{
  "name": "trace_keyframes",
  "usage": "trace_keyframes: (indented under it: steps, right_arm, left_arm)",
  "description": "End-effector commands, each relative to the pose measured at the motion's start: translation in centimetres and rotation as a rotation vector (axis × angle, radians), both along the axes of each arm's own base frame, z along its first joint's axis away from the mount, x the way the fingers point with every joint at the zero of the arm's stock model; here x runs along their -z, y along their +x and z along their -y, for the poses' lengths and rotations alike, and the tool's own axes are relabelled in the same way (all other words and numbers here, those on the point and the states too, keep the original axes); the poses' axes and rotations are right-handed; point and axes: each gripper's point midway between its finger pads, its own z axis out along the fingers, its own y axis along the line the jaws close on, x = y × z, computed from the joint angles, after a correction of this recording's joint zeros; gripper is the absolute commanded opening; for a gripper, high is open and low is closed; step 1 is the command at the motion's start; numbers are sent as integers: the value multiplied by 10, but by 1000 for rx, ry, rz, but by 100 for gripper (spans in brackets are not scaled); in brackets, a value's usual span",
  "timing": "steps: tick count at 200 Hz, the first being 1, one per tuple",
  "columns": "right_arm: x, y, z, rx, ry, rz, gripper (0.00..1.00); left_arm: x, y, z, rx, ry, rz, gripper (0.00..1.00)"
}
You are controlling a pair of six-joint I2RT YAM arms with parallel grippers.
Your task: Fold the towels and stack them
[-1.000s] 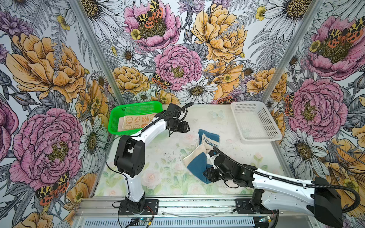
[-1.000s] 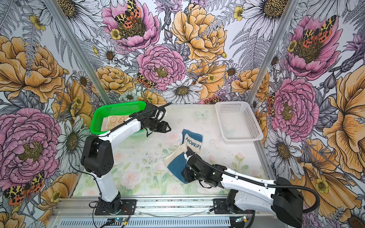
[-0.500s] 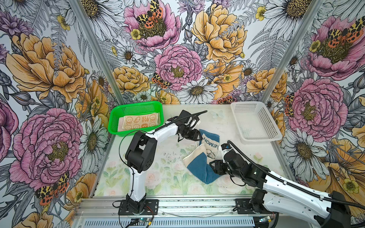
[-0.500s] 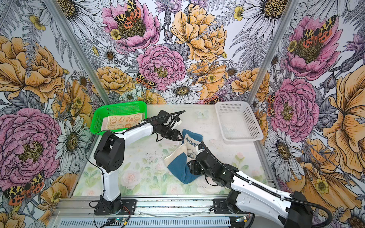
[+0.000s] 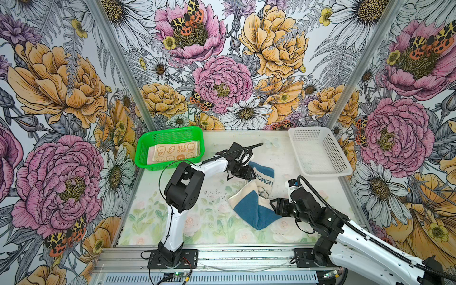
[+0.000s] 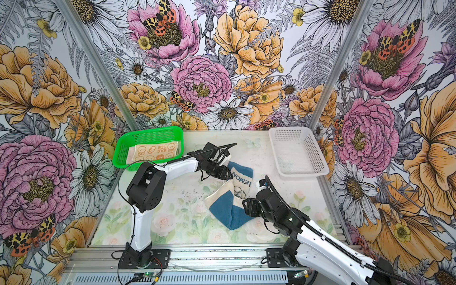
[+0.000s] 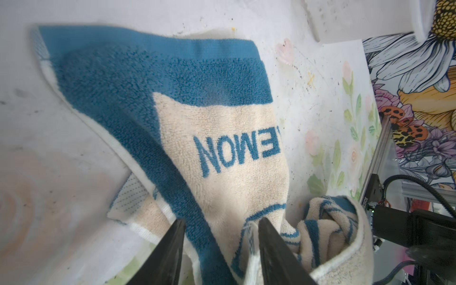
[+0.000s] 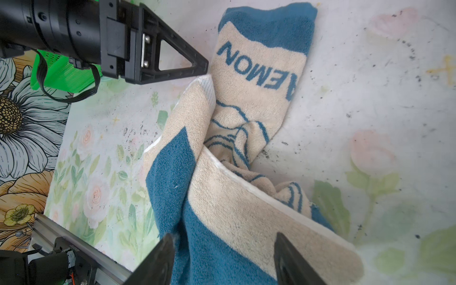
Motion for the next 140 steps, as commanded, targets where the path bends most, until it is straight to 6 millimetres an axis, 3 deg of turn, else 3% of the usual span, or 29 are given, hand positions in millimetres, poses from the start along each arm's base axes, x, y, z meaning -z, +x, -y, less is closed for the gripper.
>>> trace_keyframes:
  steps: [1, 64, 140]
  right_arm:
    - [2, -4, -1, -7, 12, -15, 66]
    - [4, -5, 0, -11, 13, -24, 67]
    - [7, -7, -1, -16, 9, -35, 68]
  left_arm:
    - [-18, 3, 13, 22, -26, 68, 47]
    - [-16, -6, 14, 55, 42, 100, 37]
    - [-37, -11, 9, 73, 115, 225, 39]
